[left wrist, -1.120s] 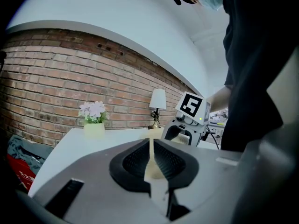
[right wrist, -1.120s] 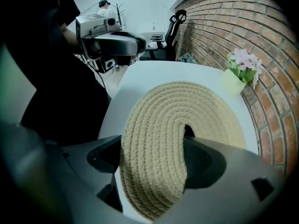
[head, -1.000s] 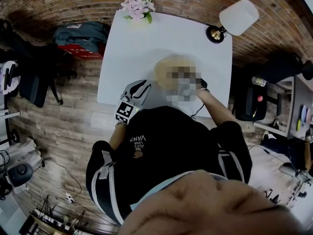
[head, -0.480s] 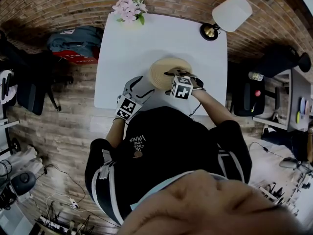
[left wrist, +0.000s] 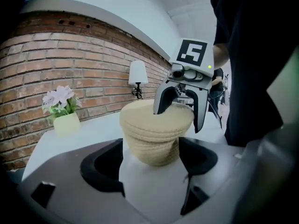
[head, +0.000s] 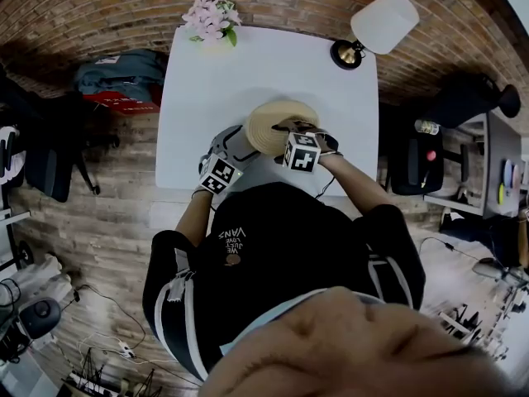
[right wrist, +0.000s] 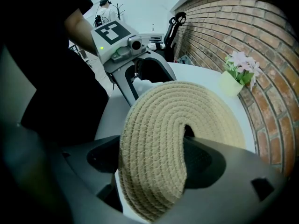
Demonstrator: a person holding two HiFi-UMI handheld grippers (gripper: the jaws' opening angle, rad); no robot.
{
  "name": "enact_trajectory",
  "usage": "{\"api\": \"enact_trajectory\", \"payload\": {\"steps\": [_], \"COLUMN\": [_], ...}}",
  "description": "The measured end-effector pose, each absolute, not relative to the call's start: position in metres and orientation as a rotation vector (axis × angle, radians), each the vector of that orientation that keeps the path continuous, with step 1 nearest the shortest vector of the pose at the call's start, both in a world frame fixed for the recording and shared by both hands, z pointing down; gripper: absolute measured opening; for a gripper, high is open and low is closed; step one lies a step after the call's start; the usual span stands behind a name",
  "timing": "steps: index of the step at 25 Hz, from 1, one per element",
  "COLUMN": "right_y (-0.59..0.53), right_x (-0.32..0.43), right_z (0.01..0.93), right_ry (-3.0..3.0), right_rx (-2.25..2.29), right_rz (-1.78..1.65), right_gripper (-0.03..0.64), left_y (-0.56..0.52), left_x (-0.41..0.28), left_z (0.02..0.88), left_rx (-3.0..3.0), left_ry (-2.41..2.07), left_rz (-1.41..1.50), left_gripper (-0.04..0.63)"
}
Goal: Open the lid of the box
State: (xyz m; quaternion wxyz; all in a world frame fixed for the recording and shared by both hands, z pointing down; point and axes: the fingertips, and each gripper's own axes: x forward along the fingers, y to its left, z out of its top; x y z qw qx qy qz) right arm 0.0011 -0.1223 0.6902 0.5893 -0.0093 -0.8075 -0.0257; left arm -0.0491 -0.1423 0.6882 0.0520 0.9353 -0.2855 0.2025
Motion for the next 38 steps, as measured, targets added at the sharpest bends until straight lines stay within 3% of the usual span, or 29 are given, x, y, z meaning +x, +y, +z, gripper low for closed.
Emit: {"api": "enact_trajectory", "payload": {"steps": [38], "right_y": [-0.14], "right_x": [-0.007], "right_z": [0.649], "right_ry": [-2.114], "right_rx": [0.154], "right_rz": [-0.001], "right_gripper": [0.354], "left_y": [-0.15], "left_x": [-0.034], "left_z": [0.701], "left_rx": [2.838], "left_ry": [-0.785], "left_rz": [0.674], "left_gripper": [0.367]}}
